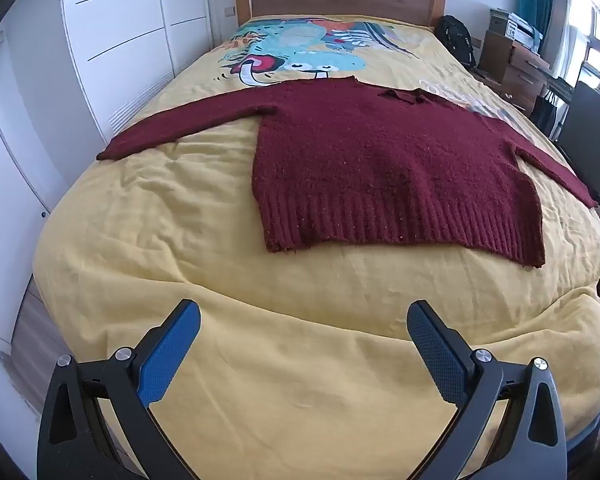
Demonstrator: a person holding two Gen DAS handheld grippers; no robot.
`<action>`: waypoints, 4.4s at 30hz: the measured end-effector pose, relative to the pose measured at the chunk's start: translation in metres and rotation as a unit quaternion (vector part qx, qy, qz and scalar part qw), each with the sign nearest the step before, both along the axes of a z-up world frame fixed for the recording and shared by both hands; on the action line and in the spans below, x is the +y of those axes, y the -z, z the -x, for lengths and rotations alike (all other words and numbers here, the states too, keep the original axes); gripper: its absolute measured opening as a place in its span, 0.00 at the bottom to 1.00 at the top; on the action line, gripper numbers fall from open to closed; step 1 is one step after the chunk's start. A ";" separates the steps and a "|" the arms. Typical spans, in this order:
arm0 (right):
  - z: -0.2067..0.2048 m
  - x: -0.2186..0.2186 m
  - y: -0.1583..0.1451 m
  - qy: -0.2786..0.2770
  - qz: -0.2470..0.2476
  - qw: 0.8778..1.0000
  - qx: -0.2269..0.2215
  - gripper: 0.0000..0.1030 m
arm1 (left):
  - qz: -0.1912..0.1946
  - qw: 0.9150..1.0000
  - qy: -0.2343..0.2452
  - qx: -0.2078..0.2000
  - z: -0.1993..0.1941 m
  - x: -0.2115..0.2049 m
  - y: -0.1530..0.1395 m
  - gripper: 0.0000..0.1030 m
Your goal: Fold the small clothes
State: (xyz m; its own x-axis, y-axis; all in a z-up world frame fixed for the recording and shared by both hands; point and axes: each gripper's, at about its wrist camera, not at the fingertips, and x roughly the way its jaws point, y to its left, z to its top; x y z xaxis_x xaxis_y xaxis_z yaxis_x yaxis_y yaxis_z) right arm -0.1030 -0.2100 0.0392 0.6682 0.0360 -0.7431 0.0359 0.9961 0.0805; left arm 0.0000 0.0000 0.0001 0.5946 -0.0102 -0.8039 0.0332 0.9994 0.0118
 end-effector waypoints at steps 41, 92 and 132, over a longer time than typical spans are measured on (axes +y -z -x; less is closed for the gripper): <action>0.005 -0.005 0.001 0.009 0.009 1.000 -0.008 1.00 | 0.018 1.000 0.002 -0.002 0.005 -0.002 -0.001 0.99; -0.001 0.000 0.014 0.013 0.022 0.999 0.024 1.00 | 0.009 0.998 0.011 0.062 -0.005 0.002 0.024 0.99; -0.123 -0.024 0.032 0.056 0.035 0.995 0.070 1.00 | 0.008 0.985 -0.158 0.063 -0.162 0.162 0.033 0.99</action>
